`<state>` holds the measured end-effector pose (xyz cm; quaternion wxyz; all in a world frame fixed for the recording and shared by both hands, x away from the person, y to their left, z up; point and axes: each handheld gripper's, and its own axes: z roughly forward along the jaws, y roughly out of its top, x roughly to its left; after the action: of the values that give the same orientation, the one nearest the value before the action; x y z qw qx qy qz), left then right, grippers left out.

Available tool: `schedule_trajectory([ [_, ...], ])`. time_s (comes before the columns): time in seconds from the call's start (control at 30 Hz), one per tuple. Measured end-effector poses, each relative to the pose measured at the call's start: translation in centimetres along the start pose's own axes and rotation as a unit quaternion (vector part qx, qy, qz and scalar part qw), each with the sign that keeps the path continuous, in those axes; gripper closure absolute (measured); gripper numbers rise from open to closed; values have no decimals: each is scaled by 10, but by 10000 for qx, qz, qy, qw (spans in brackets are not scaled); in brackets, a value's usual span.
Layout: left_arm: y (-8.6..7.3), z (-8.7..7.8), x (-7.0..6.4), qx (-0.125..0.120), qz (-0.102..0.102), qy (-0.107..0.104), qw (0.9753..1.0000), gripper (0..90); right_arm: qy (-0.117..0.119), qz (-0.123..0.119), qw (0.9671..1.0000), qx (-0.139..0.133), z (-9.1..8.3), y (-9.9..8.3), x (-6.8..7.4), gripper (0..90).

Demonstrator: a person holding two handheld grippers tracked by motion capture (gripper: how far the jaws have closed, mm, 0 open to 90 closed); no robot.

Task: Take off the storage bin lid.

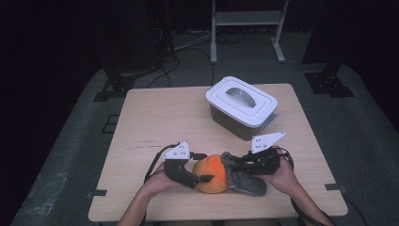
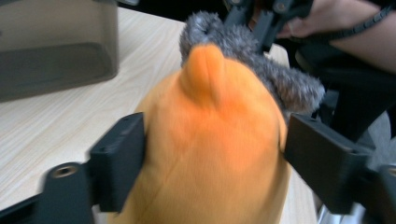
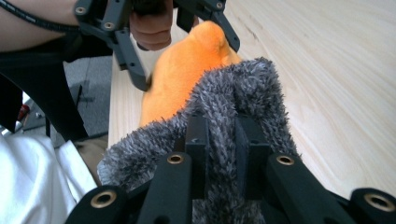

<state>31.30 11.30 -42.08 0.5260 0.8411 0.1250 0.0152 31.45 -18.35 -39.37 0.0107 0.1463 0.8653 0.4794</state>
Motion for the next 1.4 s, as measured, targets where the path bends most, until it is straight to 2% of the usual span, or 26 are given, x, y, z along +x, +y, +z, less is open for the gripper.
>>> schedule_trajectory([
  [0.03, -1, 1, 0, 3, 31, 17, 10000, 178, 5, 15, 10000, -6, 0, -1, -1, 768],
  [0.1, 0, 1, 0, 62, 69, 88, 9999, 278, -4, 54, 10000, 24, 0, -2, -4, 768],
  [0.13, 1, 0, 0, 84, 70, 147, 9998, 278, 15, 94, 10000, 24, 0, -3, -6, 768],
  [0.2, 4, -2, 0, 121, 80, 224, 9996, 365, -13, 192, 9998, 46, -2, -6, -10, 768],
  [0.3, 8, -5, -3, 146, 101, 259, 9995, 404, -103, 288, 9995, 127, -4, -11, -15, 769],
  [0.37, 12, -6, -6, 175, 160, 296, 9993, 415, -120, 259, 9996, -53, -10, -7, -13, 770],
  [0.4, 16, -4, -10, 214, 237, 344, 9989, 419, -7, 217, 9989, -404, -14, 0, -8, 770],
  [0.47, 17, -2, -13, 287, 303, 347, 9985, 422, 112, 157, 9977, -644, -16, 9, -2, 770],
  [0.53, 18, 3, -16, 319, 361, 339, 9983, 423, 198, 86, 9974, -685, -11, 14, 4, 769],
  [0.63, 17, 4, -17, 338, 359, 359, 9981, 425, 168, -5, 9986, -509, -3, 14, 6, 770],
  [0.7, 16, 1, -15, 291, 283, 362, 9985, 428, 235, 118, 9983, -523, -2, 10, 2, 770],
  [0.8, 18, -2, -13, 285, 246, 411, 9984, 426, 82, 232, 9992, -305, -2, 2, -5, 768],
  [0.87, 19, -3, -13, 297, 276, 406, 9984, 425, 57, 241, 9993, -289, -3, 1, -5, 766],
  [0.9, 19, -3, -14, 297, 288, 423, 9982, 424, 68, 228, 9992, -334, -4, 2, -5, 766],
  [1.0, 22, 0, -18, 406, 396, 456, 9973, 424, 159, 114, 9973, -709, -11, 14, 3, 767],
  [1.07, 22, 1, -19, 406, 411, 451, 9973, 424, 166, 69, 9971, -738, -11, 17, 5, 766],
  [1.1, 22, 2, -20, 392, 407, 429, 9975, 422, 165, 15, 9974, -705, -10, 19, 7, 765],
  [1.13, 21, 3, -20, 403, 419, 429, 9974, 406, 132, -7, 9984, -542, -4, 17, 8, 765],
  [1.4, 10, 4, -9, 194, 179, 267, 9993, 272, 210, 79, 9995, -238, 2, 7, 1, 761],
])
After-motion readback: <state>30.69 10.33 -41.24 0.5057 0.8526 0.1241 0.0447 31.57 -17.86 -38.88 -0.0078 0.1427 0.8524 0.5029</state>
